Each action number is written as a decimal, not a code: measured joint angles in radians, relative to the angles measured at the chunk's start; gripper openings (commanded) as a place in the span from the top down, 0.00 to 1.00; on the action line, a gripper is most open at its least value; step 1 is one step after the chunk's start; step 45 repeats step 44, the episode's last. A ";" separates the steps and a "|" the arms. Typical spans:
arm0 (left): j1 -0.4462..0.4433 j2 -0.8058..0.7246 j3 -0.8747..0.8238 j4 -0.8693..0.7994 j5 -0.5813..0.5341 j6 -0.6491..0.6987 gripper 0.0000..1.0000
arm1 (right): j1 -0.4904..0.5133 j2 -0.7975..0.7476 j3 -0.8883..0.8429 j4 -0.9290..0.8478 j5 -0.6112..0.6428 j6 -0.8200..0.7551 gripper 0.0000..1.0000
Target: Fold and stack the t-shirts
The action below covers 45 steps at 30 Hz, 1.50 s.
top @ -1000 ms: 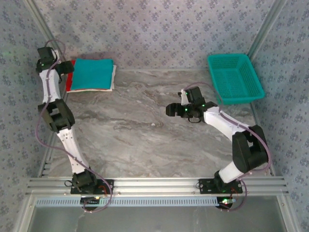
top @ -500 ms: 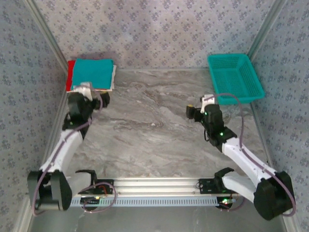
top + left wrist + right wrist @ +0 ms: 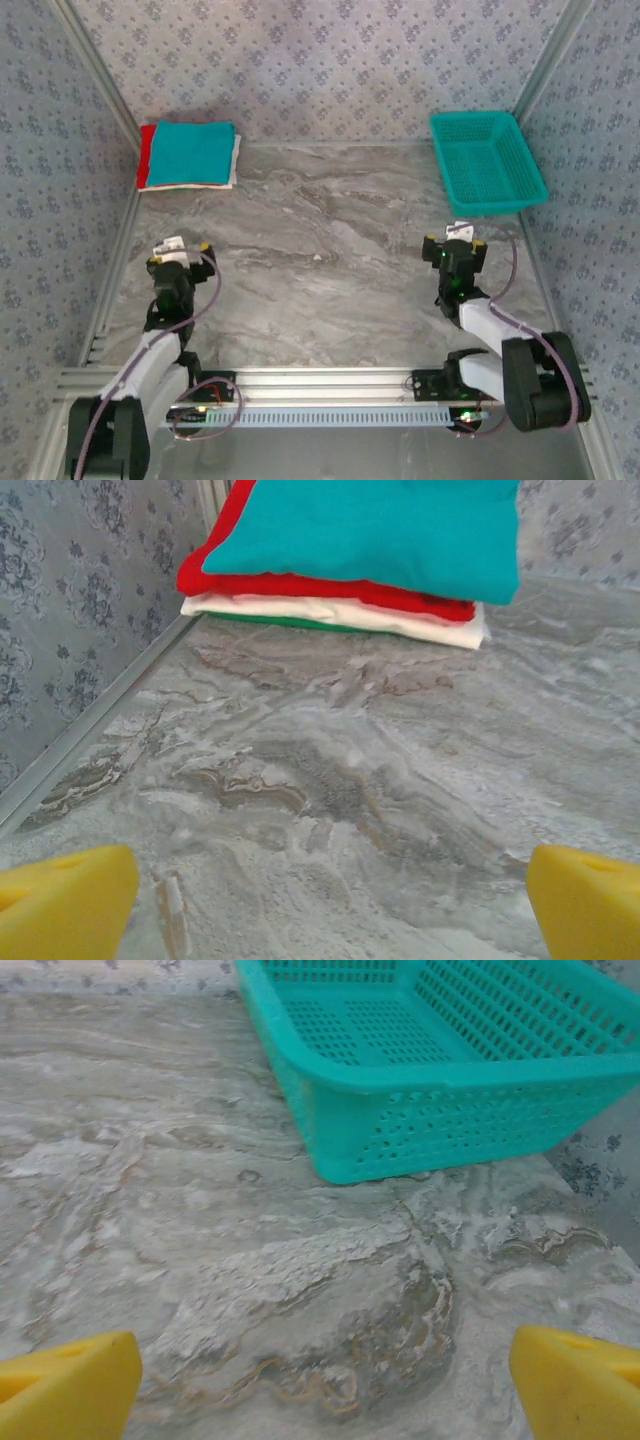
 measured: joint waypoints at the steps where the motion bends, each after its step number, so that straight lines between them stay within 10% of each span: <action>1: 0.006 0.050 0.000 0.032 0.003 0.005 0.00 | -0.018 0.024 0.000 0.027 -0.013 0.002 0.03; 16: 0.021 0.641 0.113 0.470 0.122 0.077 0.00 | -0.090 0.298 -0.006 0.359 -0.212 -0.061 0.00; 45: 0.059 0.672 0.265 0.328 0.207 0.089 0.00 | -0.163 0.367 0.100 0.283 -0.383 -0.073 0.00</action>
